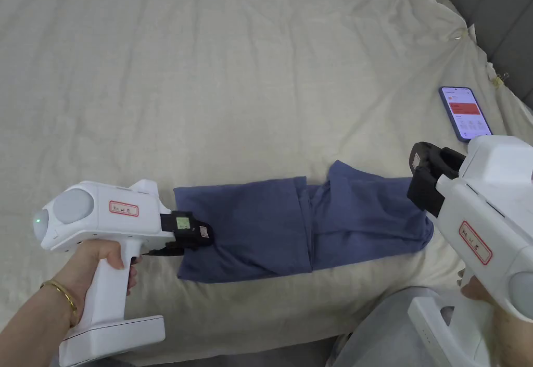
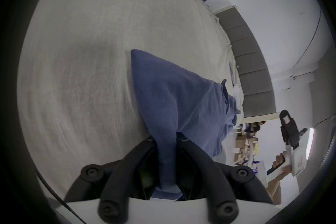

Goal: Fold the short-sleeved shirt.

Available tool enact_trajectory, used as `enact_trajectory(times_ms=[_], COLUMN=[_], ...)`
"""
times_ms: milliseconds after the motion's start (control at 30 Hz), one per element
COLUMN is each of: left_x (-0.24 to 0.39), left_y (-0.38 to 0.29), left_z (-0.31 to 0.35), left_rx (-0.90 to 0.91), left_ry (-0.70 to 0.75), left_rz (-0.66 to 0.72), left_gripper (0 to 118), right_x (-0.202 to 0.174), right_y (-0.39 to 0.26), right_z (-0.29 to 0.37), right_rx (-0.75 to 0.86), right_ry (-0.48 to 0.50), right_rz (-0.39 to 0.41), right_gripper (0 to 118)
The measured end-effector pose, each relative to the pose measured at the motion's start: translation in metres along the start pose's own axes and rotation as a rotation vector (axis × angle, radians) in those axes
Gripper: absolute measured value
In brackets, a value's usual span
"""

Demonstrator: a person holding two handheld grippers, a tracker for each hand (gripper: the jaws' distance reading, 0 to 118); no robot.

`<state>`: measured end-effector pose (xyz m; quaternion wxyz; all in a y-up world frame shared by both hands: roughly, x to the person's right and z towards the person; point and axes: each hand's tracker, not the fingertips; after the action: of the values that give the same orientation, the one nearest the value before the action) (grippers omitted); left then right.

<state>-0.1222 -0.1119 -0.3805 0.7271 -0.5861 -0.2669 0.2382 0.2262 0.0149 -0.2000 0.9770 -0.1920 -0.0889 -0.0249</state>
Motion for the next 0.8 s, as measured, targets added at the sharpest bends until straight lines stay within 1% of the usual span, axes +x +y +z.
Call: enact_trajectory(times_ms=[33, 167, 267, 300, 400, 500, 533, 633, 733, 800], left_x=[0.007, 0.019, 0.017, 0.011, -0.021, -0.056, -0.065, -0.079, -0.069, -0.052], left_y=[0.001, 0.009, 0.015, 0.018, 0.024, 0.025, 0.023, 0.022, 0.02, 0.016], left_z=[0.004, 0.036, 0.073, 0.087, 0.134, 0.186, 0.204, 0.239, 0.254, 0.25], left_rx=[0.002, 0.054, 0.125, 0.148, 0.221, 0.317, 0.375, 0.445, 0.474, 0.475], left_ry=[0.017, 0.01, 0.142, 0.181, 0.284, 0.451, 0.519, 0.705, 0.832, 0.846], left_rz=[0.004, 0.0, -0.072, -0.072, 0.01, 0.088, 0.116, 0.156, 0.11, 0.034], left_gripper=[10, 9, 9, 9, 9, 9, 9, 9, 9, 9], right_x=[-0.001, -0.004, -0.006, -0.007, -0.012, -0.018, -0.02, -0.026, -0.028, -0.028], right_y=[0.001, 0.004, 0.006, 0.007, 0.008, 0.009, 0.009, 0.009, 0.009, 0.009], right_z=[0.0, 0.002, 0.0, 0.0, -0.003, -0.006, -0.007, -0.01, -0.01, -0.01], right_rx=[0.001, 0.014, 0.021, 0.023, 0.029, 0.032, 0.035, 0.038, 0.042, 0.045], right_ry=[0.003, 0.012, 0.017, 0.021, 0.035, 0.056, 0.066, 0.085, 0.101, 0.107], right_rz=[0.002, 0.004, 0.004, 0.002, -0.004, -0.006, -0.009, -0.01, -0.016, -0.018], right_gripper=[0, 0, 0, 0, 0, 0, 0, 0, 0, 0])
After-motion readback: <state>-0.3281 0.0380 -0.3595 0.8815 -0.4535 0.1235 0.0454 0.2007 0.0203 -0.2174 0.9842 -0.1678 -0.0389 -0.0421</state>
